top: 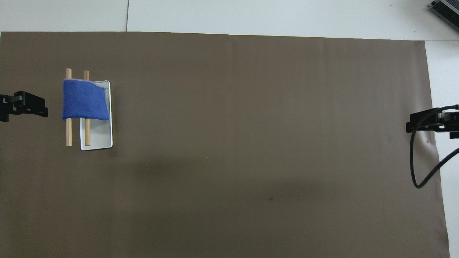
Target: Right arm passes towel to left arm to hang
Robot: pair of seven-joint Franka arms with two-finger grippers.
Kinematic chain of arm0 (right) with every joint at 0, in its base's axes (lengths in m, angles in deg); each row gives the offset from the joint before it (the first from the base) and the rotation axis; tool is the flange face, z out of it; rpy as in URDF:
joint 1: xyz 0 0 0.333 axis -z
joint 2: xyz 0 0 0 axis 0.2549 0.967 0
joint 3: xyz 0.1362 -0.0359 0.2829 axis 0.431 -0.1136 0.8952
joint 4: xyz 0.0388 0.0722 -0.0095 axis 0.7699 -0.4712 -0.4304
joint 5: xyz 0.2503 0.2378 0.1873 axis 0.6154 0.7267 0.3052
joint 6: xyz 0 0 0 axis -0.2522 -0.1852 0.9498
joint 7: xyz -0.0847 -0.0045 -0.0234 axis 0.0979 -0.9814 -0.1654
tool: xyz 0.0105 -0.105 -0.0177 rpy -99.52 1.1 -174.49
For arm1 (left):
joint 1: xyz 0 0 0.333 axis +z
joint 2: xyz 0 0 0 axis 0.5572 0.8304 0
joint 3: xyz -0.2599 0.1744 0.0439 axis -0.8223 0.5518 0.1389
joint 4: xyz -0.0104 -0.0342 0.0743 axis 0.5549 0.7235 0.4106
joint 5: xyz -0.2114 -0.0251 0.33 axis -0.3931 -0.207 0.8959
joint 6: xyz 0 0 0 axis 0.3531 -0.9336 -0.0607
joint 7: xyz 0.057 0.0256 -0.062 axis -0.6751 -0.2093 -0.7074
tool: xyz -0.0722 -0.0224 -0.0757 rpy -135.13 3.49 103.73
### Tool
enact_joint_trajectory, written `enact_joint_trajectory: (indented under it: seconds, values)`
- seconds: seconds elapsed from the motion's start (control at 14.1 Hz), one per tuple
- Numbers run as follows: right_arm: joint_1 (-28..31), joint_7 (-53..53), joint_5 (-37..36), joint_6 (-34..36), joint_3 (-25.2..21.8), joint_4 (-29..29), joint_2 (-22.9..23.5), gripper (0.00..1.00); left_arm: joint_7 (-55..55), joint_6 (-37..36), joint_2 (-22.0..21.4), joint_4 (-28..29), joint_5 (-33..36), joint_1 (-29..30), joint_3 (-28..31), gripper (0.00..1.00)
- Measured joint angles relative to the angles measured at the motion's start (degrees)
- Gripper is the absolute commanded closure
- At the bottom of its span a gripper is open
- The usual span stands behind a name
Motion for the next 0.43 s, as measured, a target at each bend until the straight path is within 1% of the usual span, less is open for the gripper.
enact_joint_trajectory:
  seconds: [0.21,0.43]
  values:
    - [-0.69,0.0,-0.34,-0.22,-0.01,-0.65,-0.31,0.0,0.17,-0.98,-1.09,-0.76,0.2,-0.12,-1.65,0.04]
    - [-0.66,0.0,-0.34,-0.28,-0.2,-0.91,-0.43,0.0,1.83,-1.07,-2.07,-0.78,0.71,-0.13,-1.91,0.04]
